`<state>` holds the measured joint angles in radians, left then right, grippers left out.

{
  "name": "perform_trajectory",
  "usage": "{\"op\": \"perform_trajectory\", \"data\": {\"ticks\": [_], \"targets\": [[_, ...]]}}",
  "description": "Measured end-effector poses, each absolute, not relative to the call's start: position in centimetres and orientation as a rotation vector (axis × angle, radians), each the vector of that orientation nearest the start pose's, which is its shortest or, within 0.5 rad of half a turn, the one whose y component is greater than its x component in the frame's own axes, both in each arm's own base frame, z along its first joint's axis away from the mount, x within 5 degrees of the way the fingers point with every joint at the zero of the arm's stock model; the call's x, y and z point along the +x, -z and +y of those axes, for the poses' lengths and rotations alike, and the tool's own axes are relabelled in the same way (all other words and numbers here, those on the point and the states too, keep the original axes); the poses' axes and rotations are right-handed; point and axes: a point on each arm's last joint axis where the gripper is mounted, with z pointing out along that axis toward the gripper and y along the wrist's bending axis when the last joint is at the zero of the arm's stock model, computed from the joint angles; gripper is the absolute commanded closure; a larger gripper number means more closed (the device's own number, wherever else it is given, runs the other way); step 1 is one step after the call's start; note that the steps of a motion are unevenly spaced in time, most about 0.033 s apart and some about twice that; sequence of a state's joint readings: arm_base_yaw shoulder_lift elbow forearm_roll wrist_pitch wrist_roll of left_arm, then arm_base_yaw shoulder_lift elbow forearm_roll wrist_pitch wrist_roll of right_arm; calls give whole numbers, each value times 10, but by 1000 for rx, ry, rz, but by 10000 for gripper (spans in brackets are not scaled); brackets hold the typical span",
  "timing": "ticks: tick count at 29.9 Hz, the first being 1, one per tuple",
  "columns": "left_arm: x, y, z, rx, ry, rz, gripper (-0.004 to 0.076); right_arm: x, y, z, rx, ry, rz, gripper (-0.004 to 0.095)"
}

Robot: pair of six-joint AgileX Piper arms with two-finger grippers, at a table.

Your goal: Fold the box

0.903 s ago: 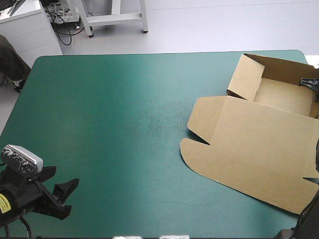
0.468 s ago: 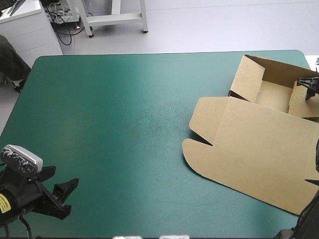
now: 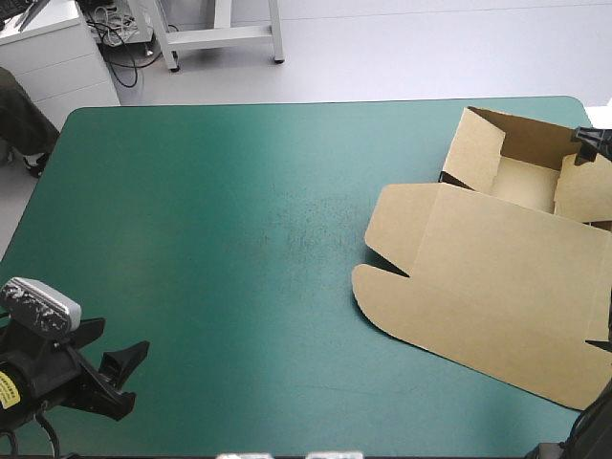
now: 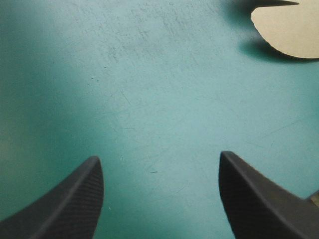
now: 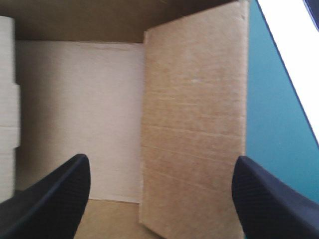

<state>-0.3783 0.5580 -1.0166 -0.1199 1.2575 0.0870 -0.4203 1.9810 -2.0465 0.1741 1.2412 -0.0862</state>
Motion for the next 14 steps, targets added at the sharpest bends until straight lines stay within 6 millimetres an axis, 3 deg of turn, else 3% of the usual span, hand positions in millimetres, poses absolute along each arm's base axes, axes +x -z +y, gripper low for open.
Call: {"op": "perform_trajectory", "data": {"ticks": [5,14], "targets": [[47,-396,-26,537,254,2217,253,391,-388,-128,360,-124,2504,267],[53,-401,-21,509,163,2147,253,356,-459,-9,-74,-221,2353,332]]}}
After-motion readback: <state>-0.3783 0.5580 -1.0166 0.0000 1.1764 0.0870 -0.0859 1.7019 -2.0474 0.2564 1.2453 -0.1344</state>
